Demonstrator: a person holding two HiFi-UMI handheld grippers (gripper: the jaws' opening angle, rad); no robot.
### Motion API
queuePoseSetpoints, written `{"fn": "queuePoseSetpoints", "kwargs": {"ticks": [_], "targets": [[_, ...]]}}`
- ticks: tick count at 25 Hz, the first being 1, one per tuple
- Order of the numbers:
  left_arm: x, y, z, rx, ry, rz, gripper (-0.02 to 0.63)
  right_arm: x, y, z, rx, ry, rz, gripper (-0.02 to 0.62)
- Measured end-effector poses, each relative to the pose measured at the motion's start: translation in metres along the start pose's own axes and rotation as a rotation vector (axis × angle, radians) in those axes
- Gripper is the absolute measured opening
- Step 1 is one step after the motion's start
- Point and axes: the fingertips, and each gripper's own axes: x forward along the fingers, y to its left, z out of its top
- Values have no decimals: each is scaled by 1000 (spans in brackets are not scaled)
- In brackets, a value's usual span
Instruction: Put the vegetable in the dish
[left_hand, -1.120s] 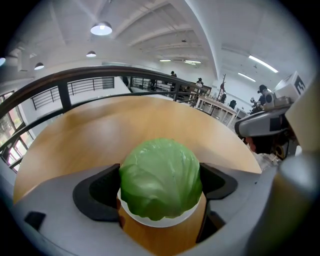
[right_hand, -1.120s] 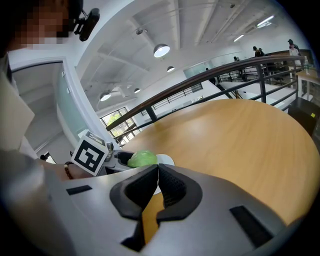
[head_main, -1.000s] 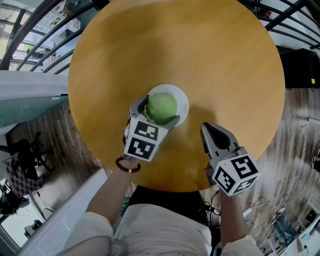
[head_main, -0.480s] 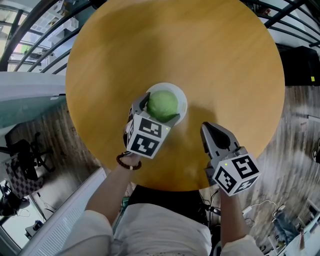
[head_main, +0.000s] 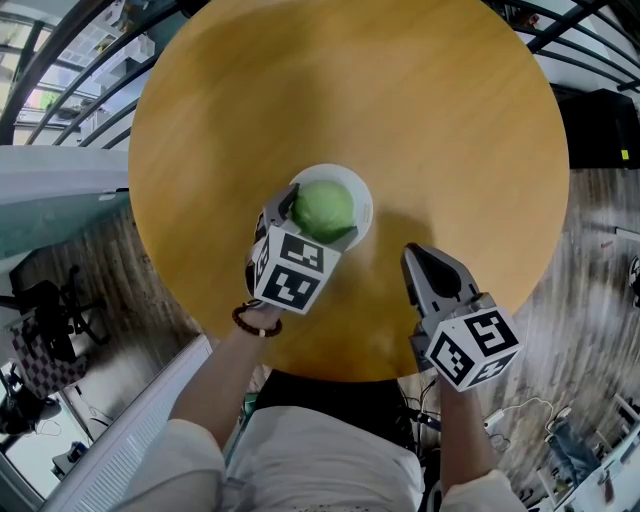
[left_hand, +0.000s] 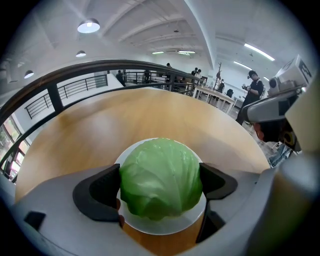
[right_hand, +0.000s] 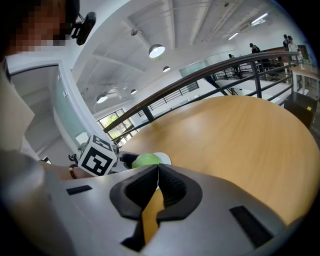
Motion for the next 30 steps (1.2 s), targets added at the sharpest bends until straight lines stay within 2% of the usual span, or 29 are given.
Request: {"fn": "queuePoseSetpoints", "kwargs": {"ticks": [7, 22, 30], "targets": [[5, -2, 2, 64, 15, 17, 488, 1, -4, 2, 3, -3, 0, 25], [-4, -1, 2, 73, -35, 11, 488, -3, 4, 0, 6, -5, 6, 25], [-45, 1, 4, 32, -104, 11, 488, -12, 22, -2, -28, -1, 4, 25]]}}
